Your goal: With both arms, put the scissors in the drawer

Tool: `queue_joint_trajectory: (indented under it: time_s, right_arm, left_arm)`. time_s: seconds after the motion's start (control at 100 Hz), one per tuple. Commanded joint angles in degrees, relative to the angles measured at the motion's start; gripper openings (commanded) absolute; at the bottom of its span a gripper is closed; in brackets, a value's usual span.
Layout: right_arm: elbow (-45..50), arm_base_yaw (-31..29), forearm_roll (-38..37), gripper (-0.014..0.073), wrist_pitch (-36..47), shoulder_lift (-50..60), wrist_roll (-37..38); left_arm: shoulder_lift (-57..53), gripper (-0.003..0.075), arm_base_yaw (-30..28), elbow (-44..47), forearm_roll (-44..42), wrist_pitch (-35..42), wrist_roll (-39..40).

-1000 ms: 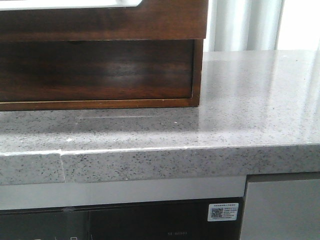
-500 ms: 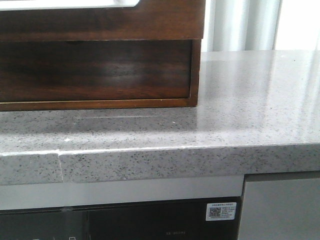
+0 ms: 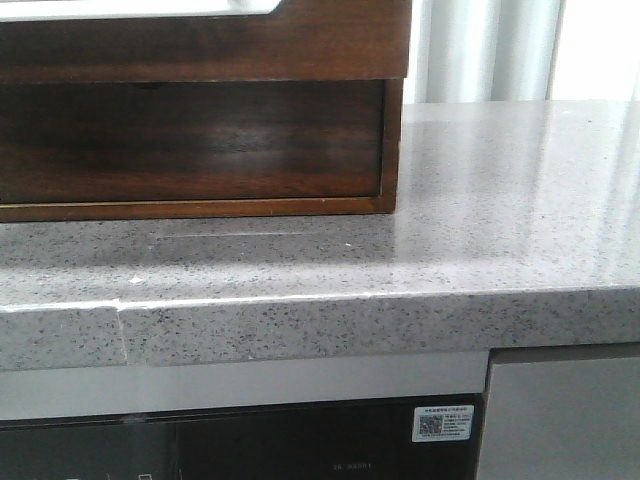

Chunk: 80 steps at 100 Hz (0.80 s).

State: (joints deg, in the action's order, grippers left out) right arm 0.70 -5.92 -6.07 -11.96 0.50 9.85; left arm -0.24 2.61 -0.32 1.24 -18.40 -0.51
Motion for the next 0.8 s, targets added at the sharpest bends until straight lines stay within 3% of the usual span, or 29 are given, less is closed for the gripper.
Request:
queue_joint_trajectory:
  time_s: [0.0,0.12,0.79]
  right_arm:
    - [1.8,-0.3,0.7,-0.0067,0.4,1.6,-2.3]
    - [1.8,-0.3,0.7,-0.0067,-5.4,1.6,-4.8]
    - [1.8,-0.3,1.0,-0.0067,-5.5,1.6,-5.9]
  left_arm:
    - [-2.0,-0.002,-0.2,1.3,0.6,3.1,0.5]
    - [-2.0,-0.002,-0.2,1.3,0.6,3.1,0.5]
    - [-2.0,-0.002,-0.2,1.3,0.6,3.1,0.5]
